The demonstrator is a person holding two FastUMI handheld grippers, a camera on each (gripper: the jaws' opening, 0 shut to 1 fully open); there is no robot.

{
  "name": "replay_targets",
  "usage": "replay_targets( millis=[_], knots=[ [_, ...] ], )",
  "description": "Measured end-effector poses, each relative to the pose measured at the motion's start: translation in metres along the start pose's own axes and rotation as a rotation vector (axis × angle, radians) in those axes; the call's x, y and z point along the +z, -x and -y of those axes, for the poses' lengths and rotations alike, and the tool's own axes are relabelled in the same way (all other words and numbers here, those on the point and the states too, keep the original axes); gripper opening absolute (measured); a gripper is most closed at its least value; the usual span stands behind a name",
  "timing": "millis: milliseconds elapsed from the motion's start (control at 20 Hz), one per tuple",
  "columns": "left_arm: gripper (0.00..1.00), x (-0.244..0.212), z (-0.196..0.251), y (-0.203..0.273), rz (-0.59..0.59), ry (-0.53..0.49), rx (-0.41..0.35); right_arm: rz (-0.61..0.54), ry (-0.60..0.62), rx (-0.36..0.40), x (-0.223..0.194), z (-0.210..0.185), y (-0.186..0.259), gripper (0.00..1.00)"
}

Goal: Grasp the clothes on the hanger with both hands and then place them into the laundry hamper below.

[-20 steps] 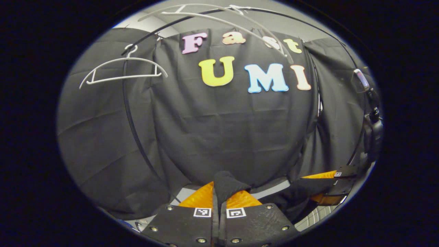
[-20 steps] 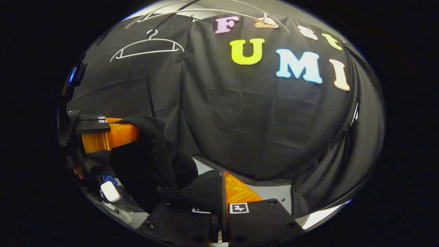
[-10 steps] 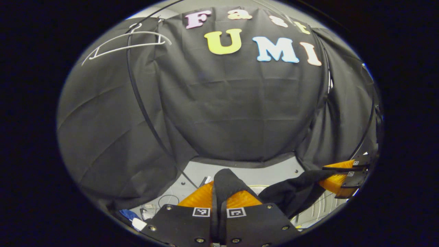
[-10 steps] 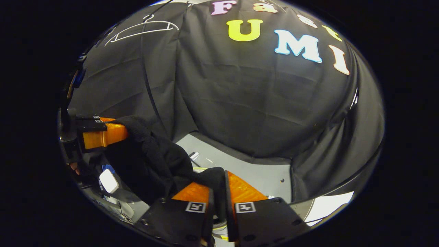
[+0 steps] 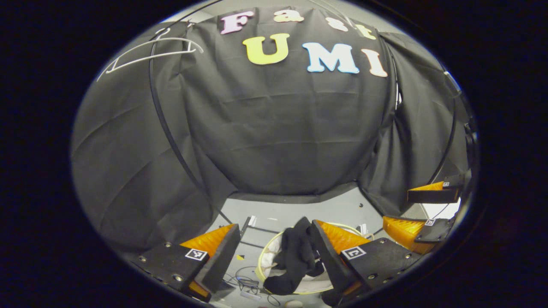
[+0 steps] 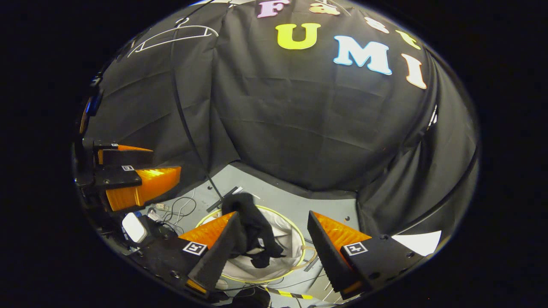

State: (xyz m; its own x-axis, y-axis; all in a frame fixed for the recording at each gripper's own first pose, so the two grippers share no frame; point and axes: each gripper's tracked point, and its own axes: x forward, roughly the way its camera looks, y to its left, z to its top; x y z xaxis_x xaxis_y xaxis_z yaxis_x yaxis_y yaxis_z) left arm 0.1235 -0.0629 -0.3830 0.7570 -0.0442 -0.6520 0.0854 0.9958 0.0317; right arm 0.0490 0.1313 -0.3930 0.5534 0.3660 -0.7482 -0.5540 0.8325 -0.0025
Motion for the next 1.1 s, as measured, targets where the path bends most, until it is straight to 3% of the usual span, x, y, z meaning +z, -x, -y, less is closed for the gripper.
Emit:
replay_targets(
  millis=[200, 550, 1100],
  knots=[
    [0.96, 0.022, -0.009, 0.021, 0.071, -0.033, -0.018, 0.070, -0.049, -0.075, 0.015, 0.007, 0.025, 1.00],
    [0.98, 0.086, -0.020, 0.086, 0.263, -0.054, -0.072, 0.262, -0.142, -0.247, 0.063, 0.033, 0.115, 0.97],
    [0.98, 0.198, -0.054, 0.203, 0.545, 0.029, -0.027, 0.534, -0.128, -0.405, 0.137, 0.078, 0.259, 0.97]
  ],
)
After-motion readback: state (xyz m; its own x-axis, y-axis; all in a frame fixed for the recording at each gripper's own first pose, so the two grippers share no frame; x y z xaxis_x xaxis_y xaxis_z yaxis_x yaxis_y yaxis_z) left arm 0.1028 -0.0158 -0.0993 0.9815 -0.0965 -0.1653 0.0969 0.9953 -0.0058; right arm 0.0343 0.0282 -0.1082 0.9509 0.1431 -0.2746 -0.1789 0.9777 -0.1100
